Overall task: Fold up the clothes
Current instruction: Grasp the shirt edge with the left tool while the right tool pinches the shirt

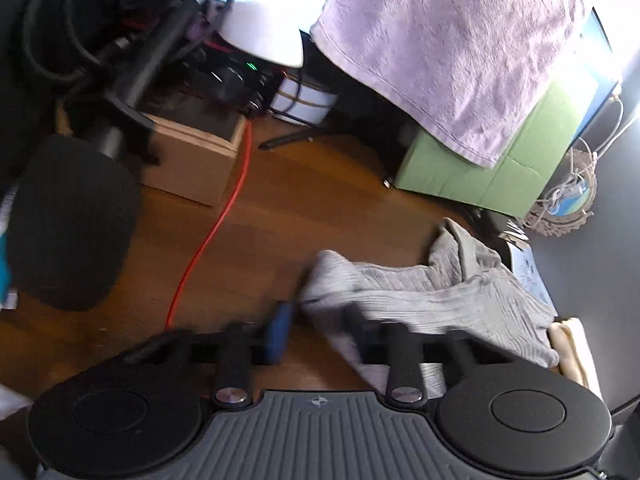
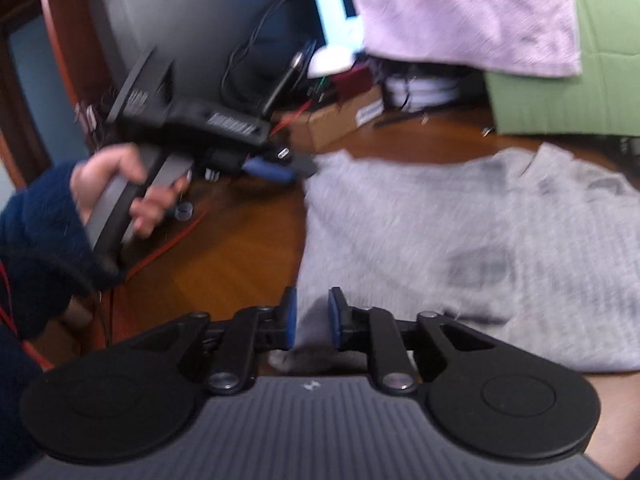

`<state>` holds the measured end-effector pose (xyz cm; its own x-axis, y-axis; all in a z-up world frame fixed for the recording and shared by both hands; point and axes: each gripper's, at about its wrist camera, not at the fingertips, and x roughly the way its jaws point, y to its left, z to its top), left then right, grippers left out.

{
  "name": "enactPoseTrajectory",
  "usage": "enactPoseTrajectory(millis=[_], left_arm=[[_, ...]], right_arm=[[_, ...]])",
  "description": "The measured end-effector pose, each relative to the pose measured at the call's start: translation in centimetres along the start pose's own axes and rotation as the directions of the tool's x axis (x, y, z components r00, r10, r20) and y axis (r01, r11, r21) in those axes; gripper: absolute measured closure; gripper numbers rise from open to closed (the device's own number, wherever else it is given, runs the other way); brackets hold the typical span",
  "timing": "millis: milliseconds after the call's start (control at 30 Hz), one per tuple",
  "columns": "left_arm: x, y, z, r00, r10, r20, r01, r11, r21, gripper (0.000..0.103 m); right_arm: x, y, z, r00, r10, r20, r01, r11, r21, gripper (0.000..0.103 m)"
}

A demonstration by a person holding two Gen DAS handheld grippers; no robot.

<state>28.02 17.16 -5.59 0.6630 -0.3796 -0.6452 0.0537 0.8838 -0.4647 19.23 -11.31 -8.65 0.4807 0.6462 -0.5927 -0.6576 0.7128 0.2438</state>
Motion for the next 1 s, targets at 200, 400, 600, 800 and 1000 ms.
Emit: enactPoseTrajectory(millis=[200, 400, 600, 800, 1000], left_arm=[[0.8, -0.5, 0.0, 0.999, 0.043, 0.008, -0.043, 0.998, 0.037, 0.091], [0.7, -0.8, -0.2, 0.998, 0.064, 0.019, -0.065, 0.997, 0.042, 0.091], [0.7, -1.0, -0.4, 0.997, 0.076, 0.028, -0.077, 0.996, 0.055, 0.091], [0.6, -0.9, -0.4, 0.996, 0.080, 0.026, -0.081, 0.995, 0.055, 0.091], [0.5, -1.2, -0.7, 0.993, 0.107, 0.041, -0.110, 0.991, 0.080, 0.091]], right_arm=[[-0.5, 0.2, -0.9, 1.000, 0.008, 0.001, -0.008, 1.000, 0.022, 0.085], [-2.9, -1.7, 1.9, 0.997, 0.035, 0.062, -0.038, 0.998, 0.055, 0.083], [-1.4, -6.4, 7.0, 0.964, -0.215, 0.155, 0.218, 0.976, -0.001, 0.069], [3.3, -9.9, 8.1, 0.968, -0.239, 0.074, 0.239, 0.971, 0.013, 0.103], [5.4, -11.7, 7.7, 0.955, -0.292, 0.051, 0.285, 0.951, 0.119, 0.103]])
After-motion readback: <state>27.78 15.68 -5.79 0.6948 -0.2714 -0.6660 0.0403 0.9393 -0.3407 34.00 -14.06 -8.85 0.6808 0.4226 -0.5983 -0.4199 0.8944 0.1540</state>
